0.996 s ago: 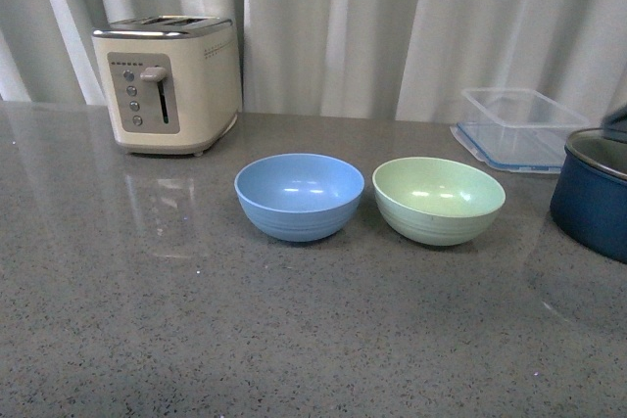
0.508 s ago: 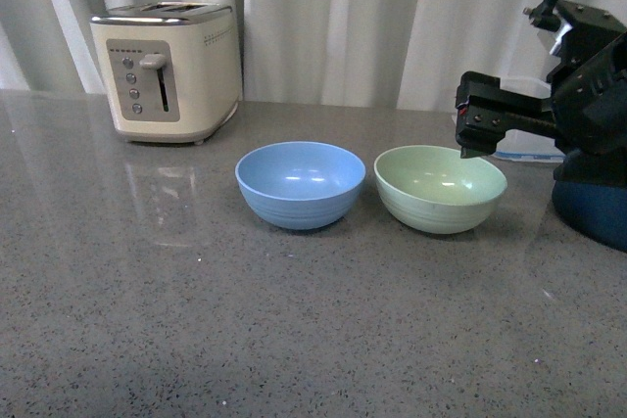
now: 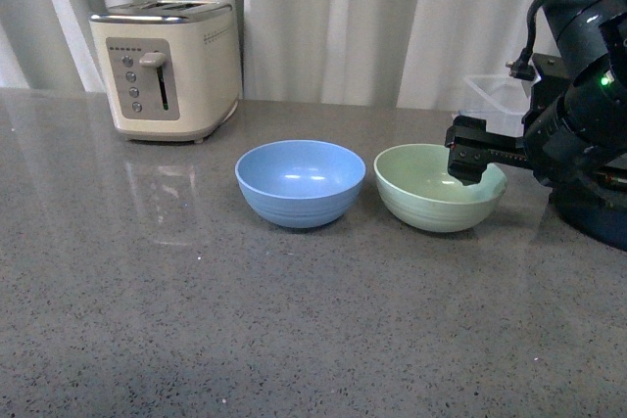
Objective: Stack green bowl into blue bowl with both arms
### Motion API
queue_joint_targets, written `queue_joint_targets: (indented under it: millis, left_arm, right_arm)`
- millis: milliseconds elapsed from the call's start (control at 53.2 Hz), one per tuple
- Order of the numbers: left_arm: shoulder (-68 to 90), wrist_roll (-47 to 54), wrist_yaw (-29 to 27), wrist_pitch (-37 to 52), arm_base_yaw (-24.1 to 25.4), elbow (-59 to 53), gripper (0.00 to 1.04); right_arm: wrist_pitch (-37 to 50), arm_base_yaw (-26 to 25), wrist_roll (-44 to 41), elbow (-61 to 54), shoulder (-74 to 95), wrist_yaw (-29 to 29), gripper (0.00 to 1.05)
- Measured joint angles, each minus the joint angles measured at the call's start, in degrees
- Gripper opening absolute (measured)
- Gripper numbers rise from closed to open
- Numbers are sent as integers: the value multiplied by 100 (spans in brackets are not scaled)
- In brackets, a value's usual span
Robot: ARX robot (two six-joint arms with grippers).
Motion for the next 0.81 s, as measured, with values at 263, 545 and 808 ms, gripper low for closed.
queue_joint_targets:
  millis: [263, 545, 808]
  left_arm:
    - [0, 0, 0, 0, 0, 0, 98]
    - [0, 0, 0, 0, 0, 0, 98]
    - [0, 0, 0, 0, 0, 0, 98]
  right_arm:
    - [-39, -74, 120, 107, 212, 46, 51]
    - [-39, -79, 219, 127, 212, 22, 12]
    - [-37, -42, 216, 162, -293, -66, 1]
